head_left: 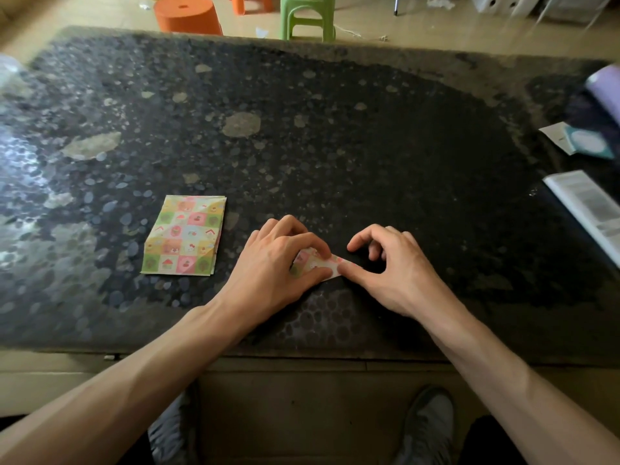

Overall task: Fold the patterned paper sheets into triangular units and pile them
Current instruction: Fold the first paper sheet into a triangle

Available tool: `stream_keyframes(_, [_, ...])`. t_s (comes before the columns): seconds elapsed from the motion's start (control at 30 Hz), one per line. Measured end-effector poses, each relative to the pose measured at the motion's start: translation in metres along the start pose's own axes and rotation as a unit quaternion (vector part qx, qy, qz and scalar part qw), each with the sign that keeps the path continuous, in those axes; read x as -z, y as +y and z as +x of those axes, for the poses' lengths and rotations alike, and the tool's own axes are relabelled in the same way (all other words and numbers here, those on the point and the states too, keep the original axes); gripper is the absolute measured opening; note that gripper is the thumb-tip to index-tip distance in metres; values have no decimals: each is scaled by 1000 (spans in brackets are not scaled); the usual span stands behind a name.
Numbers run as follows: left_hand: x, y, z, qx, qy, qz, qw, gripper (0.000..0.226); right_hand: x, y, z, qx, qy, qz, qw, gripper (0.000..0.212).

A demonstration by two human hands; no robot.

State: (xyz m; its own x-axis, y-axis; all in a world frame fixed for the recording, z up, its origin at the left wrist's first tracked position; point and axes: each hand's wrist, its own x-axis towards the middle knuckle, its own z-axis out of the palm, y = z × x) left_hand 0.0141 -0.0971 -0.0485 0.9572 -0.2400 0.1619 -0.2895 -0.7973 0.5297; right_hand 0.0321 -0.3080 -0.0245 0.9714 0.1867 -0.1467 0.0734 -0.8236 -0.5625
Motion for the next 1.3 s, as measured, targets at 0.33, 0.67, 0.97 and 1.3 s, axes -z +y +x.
stream_keyframes(0.33, [1, 0, 0, 9, -7, 8, 1000, 28, 15, 4, 11, -34, -54, 45, 997, 22])
stream_keyframes(0.67, [2, 2, 0, 10, -8, 1, 1000, 27, 11, 2, 10, -41, -43, 57, 997, 22])
stream_keyframes(0.97, [1, 3, -2, 13, -1, 1, 1000, 29, 4, -4, 4, -25, -28, -1, 999, 34])
stream_keyframes(1.3, [-2, 3, -6, 2, 14, 2, 1000, 36, -1, -9, 1, -9, -17, -53, 998, 38])
